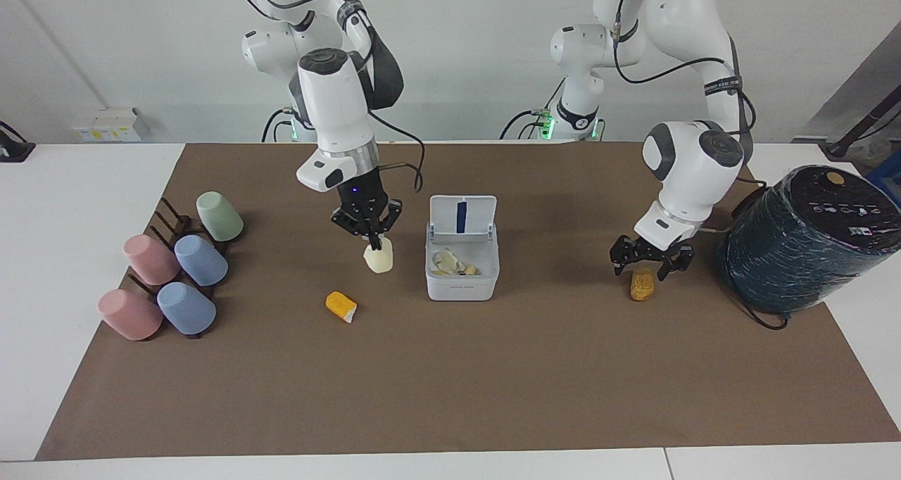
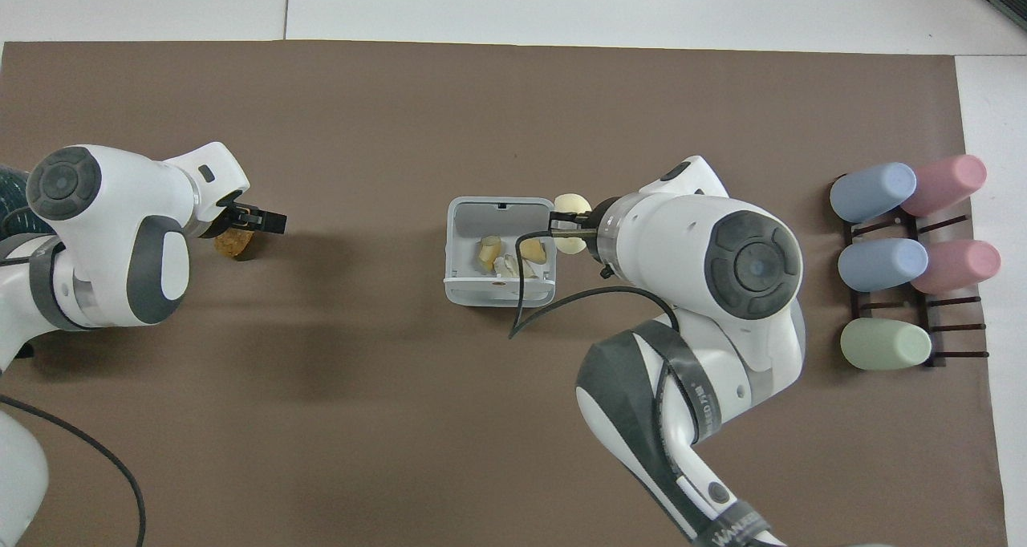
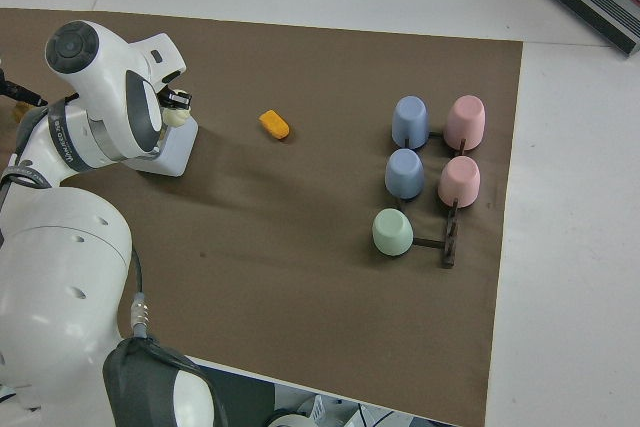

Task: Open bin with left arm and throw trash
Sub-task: 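Drop the cream piece in the bin while the left gripper grasps the nugget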

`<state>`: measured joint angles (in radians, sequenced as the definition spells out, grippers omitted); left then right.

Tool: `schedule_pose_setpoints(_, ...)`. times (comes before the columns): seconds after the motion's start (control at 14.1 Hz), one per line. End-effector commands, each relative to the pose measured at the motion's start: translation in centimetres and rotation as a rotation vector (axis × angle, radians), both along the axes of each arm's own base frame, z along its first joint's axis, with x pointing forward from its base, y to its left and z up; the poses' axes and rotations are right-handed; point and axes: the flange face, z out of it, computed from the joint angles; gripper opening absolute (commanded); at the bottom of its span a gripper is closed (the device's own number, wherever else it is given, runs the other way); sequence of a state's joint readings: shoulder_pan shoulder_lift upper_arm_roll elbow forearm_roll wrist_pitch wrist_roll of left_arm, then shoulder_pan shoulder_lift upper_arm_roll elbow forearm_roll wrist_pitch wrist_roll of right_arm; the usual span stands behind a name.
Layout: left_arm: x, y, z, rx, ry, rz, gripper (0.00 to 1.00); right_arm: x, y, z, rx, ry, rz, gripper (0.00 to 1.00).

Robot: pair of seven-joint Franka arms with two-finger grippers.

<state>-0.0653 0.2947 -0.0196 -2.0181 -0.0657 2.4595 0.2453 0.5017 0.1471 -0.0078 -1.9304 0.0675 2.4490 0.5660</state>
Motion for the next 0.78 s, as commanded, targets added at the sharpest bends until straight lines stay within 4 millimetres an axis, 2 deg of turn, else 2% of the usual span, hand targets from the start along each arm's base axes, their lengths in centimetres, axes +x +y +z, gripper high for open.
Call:
schedule_pose_setpoints(0.0,-0.4,0.8,-0.5,0.02,-0.002,-0.055,0.93,0.2,2.8,-0.7,0.052,0.009,-0.036,0.0)
schedule_pose_setpoints(0.14,-0.8,1.3,-0.9,0.047,0.006,-0.089,0.87,-0.5,5.0,-1.8,0.075,0.01,-0.058,0.0)
schedule_pose_setpoints(0.21,-0.9,1.3,-1.2,0.052,0.011,-0.095,0.84,-0.5,5.1,-1.9,0.076,0.011,-0.06,0.12)
schedule_pose_setpoints(0.28,-1.0,1.3,-1.3,0.054,0.013,-0.098,0.82,-0.3,4.9,-1.7,0.077,0.009,-0.063,0.46)
schedule_pose_setpoints(0.36,-1.0,1.3,-1.3,0.06,0.012,-0.106,0.79,-0.3,5.0,-1.6,0.076,0.006,-0.062,0.99)
schedule_pose_setpoints(0.57,-0.9,2.6,-1.3,0.096,0.009,-0.121,0.74,0.1,4.6,-1.2,0.073,0.0,-0.065,1.0)
schedule_pose_setpoints(0.71,-0.9,3.6,-1.3,0.123,0.009,-0.162,0.75,1.7,3.2,-0.1,0.07,-0.018,-0.08,1.0)
